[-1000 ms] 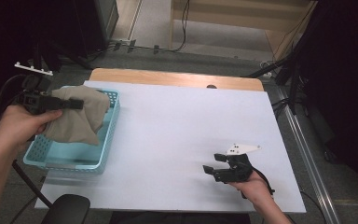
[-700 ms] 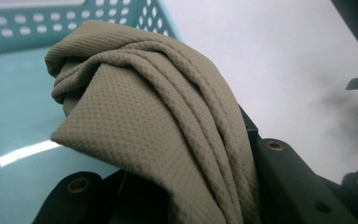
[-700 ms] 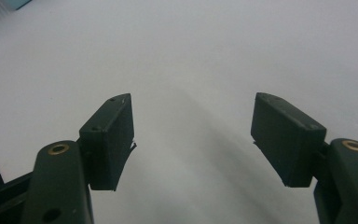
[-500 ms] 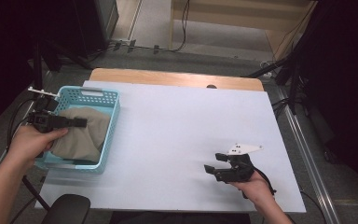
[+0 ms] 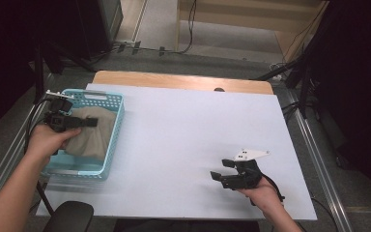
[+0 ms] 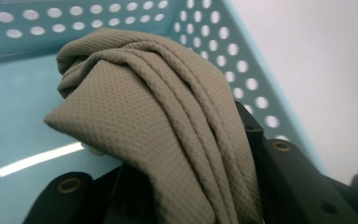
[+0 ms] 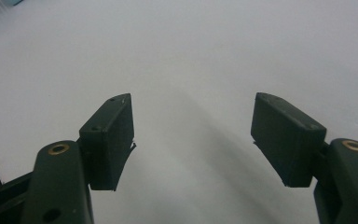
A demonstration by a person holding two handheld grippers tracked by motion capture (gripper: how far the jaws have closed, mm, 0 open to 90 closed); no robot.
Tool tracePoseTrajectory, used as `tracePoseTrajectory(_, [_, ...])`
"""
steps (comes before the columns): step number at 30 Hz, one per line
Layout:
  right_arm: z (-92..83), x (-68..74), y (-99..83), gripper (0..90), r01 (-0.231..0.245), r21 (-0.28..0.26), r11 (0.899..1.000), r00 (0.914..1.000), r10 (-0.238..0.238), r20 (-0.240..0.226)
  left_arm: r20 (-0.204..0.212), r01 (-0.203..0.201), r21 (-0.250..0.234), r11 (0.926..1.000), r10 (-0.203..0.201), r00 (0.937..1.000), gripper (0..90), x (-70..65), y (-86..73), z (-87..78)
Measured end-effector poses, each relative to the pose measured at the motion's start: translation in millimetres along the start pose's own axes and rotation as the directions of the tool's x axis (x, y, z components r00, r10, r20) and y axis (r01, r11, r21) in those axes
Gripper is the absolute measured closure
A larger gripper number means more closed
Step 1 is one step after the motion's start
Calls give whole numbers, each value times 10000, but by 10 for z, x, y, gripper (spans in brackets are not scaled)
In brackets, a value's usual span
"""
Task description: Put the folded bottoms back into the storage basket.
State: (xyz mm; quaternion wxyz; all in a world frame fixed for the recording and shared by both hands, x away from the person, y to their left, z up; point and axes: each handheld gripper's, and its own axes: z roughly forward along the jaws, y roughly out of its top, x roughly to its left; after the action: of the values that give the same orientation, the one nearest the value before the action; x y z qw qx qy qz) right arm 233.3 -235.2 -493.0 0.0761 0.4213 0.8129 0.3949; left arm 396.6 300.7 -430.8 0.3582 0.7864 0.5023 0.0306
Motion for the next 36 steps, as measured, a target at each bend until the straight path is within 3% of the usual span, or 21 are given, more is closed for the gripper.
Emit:
tracePoseTrajectory(7, [19, 27, -1, 285, 83, 103, 9999, 10000, -82, -51, -827, 12, 491, 9988, 28, 9966, 451, 159, -66, 126])
tracePoseTrajectory(11, [36, 31, -4, 285, 132, 181, 9997, 9999, -131, -72, -1164, -73, 757, 9971, 161, 9931, 386, 212, -114, 163])
tracePoseTrajectory(15, [28, 27, -3, 285, 158, 139, 9998, 9998, -157, -81, -1394, -43, 346, 9994, 91, 9902, 367, 213, -97, 38])
tracePoseTrajectory(17, [17, 21, -2, 284, 48, 91, 9999, 10000, -48, -48, -1636, -120, 384, 9992, 181, 9864, 367, 214, -79, -35])
tracePoseTrajectory(22, [16, 17, -3, 283, 53, 117, 9999, 10000, -53, -13, -2102, -266, 27, 9996, 266, 9773, 368, 178, 34, -341])
tracePoseTrajectory(24, [19, 21, -1, 283, 111, 95, 9999, 9999, -110, -27, -2122, -283, -229, 9993, 228, 9770, 373, 131, 95, -446])
tracePoseTrajectory(27, [26, 19, 0, 282, 134, 108, 9999, 9999, -134, -31, -1919, -158, -441, 9989, 71, 9814, 451, 41, 174, -505])
tracePoseTrajectory(29, [26, 18, -1, 281, 94, 118, 9999, 10000, -94, -12, -1802, -411, -459, 9981, 322, 9831, 541, -30, 208, -472])
tracePoseTrajectory(32, [16, 30, -3, 281, 112, 102, 9999, 9999, -112, -4, -1847, -508, -138, 9986, 474, 9816, 693, -70, 213, -306])
tracePoseTrajectory(36, [7, 44, -5, 281, 128, 93, 9999, 9999, -128, 3, -1826, -41, -32, 10000, 34, 9832, 796, -1, 128, -73])
